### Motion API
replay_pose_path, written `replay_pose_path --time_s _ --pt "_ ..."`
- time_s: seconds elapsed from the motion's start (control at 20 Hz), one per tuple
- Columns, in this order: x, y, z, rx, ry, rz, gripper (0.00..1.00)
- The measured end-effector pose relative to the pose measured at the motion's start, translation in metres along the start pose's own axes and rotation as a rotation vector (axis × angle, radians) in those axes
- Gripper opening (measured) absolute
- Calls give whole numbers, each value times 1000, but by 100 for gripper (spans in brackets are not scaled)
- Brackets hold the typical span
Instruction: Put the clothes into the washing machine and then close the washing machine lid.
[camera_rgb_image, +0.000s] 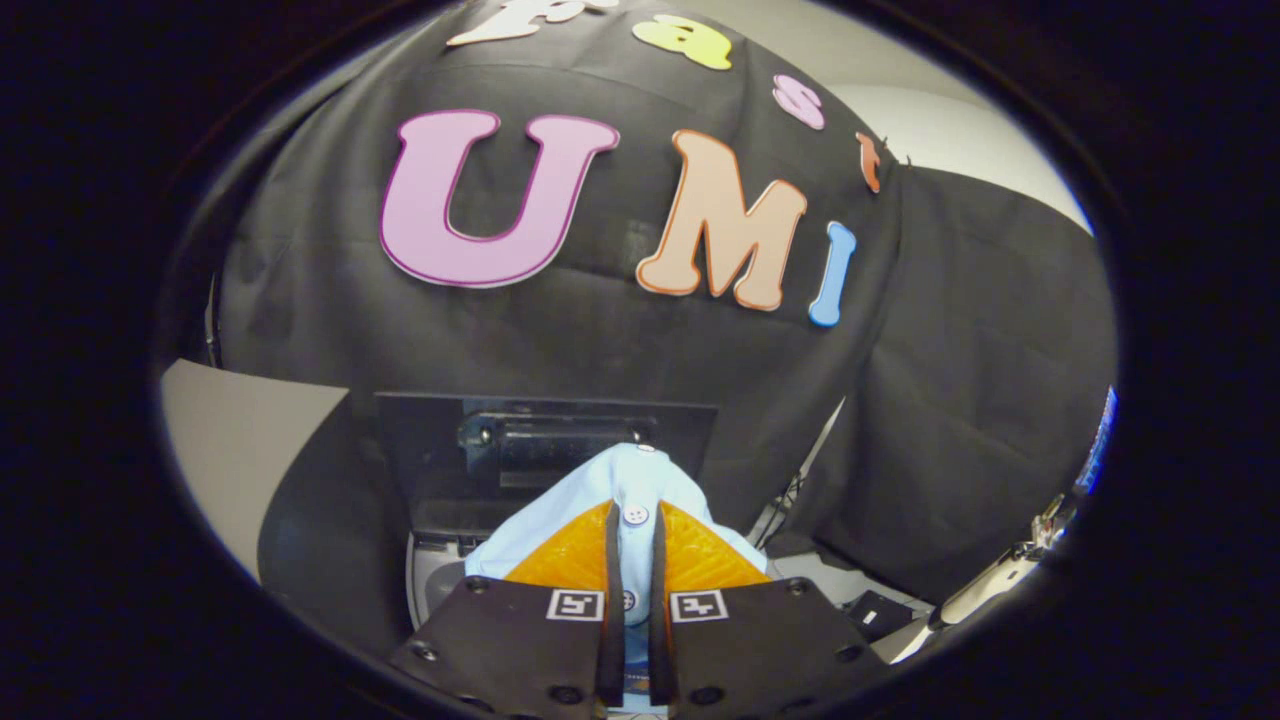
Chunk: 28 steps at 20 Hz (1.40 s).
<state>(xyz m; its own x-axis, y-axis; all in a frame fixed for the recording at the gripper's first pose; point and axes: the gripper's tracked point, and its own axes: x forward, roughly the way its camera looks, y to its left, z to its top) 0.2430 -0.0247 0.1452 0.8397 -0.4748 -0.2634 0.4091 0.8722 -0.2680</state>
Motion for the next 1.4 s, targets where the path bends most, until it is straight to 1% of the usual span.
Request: replay_pose_path --time_s 0.15,0.25,0.35,0.4,0.45,0.5,0.55,0.65,0.7,0.8,0.85,0.95,1.0,1.1,1.2,1.3,1.4 --pt "13 14 -15 -36 43 55 10" --pt "20 18 -29 -90 87 64 23" --pt "29 25 -45 -121 143 84 23" --pt "25 32 -43 -122 137 113 23" --pt "34 37 -44 -121 114 131 35" --pt "36 44 -38 -121 97 160 35" --pt "37 43 -32 -123 95 173 44" --pt "41 33 -24 -129 85 155 62" --pt "44 30 -17 -134 72 143 62" --pt "48 28 -8 -128 58 150 74" --pt "56 27 -10 -114 57 162 80" --pt "61 34 -2 -71 36 207 92" --pt "65 33 3 -47 25 204 99" --pt "74 34 15 -14 10 222 98" --pt "80 40 33 -8 -32 253 98" --pt "87 32 59 -5 -93 241 98" --pt "96 32 86 29 -169 245 98"
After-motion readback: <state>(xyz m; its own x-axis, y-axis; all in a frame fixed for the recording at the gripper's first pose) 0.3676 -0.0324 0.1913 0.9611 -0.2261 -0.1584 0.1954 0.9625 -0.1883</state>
